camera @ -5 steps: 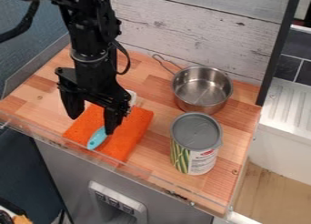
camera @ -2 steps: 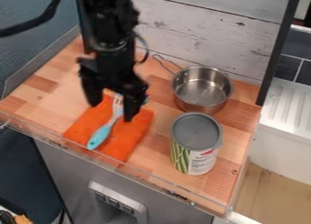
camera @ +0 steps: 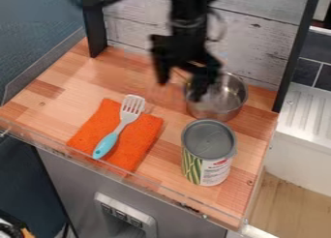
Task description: Put the silver pot to the upper left side of the table
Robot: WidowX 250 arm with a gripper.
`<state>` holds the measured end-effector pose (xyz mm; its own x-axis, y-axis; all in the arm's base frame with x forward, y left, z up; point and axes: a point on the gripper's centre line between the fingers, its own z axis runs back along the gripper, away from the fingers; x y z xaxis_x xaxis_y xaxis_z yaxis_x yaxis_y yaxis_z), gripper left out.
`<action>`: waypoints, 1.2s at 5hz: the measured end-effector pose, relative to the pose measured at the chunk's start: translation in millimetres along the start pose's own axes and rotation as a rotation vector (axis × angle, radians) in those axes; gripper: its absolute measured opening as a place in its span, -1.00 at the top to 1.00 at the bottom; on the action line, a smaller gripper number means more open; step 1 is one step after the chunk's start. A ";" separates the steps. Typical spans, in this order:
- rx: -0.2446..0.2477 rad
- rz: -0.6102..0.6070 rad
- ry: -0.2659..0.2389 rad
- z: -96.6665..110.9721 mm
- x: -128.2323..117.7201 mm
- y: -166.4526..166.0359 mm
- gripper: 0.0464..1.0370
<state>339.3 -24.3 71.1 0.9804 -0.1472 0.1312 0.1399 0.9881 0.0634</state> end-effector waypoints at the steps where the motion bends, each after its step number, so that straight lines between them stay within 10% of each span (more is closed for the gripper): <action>1: -0.008 -0.038 -0.004 -14.6 26.9 -31.7 -0.93; 3: -0.029 -0.042 0.047 -50.5 46.9 -56.0 -0.86; 6: -0.023 -0.072 0.060 -59.5 45.4 -56.2 0.76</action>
<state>384.2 -83.9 14.6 0.9740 -0.2161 0.0675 0.2132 0.9758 0.0478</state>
